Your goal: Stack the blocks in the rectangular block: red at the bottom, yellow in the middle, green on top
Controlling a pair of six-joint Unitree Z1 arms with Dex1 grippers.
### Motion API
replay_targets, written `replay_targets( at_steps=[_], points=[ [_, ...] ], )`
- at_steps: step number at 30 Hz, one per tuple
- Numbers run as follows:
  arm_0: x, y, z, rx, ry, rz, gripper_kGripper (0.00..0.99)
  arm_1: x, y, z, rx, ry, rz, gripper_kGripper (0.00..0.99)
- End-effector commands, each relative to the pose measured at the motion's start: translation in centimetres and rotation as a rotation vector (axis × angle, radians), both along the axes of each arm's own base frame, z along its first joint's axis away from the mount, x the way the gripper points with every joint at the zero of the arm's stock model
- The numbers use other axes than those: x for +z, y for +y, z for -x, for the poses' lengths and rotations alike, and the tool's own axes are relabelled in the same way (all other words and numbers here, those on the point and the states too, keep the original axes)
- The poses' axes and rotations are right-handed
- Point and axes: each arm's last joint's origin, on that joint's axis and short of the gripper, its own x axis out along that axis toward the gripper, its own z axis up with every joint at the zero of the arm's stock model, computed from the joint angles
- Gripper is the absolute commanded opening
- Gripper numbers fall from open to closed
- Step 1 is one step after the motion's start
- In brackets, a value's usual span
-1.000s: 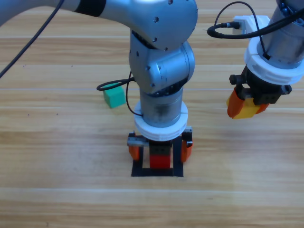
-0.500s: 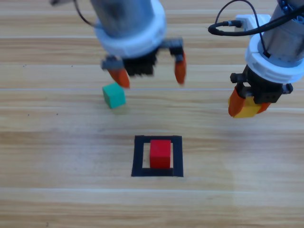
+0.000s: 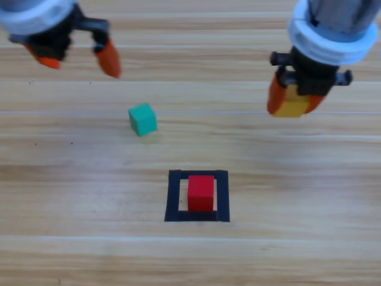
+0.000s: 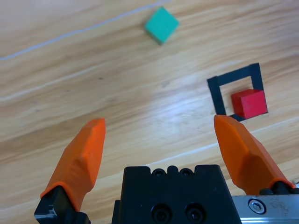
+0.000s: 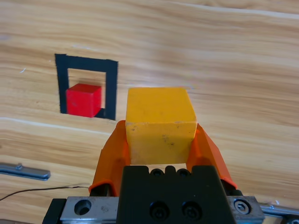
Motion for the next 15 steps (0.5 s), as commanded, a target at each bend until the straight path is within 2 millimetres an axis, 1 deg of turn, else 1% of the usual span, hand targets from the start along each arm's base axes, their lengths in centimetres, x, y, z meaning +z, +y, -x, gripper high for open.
replay_targets(
  at_steps=[1, 4, 8, 15],
  points=[
    [4.1, 6.9, 1.9, 0.058, -0.093, 0.020, 0.990, -4.2, 6.2, 1.9, 0.056, 0.118, 0.076, 0.000],
    [4.3, 8.1, 1.8, 0.059, -0.080, 0.028, 0.990, -4.4, 8.0, 1.9, 0.051, 0.153, 0.071, 0.000],
    [3.9, 8.0, 1.3, 0.048, -0.062, 0.042, 0.990, -5.7, 9.5, 1.5, 0.037, 0.189, 0.075, 0.000],
    [3.1, 7.8, 1.0, 0.031, -0.030, 0.046, 0.990, -7.0, 10.5, 1.2, -0.005, 0.228, 0.066, 0.000]
  ],
)
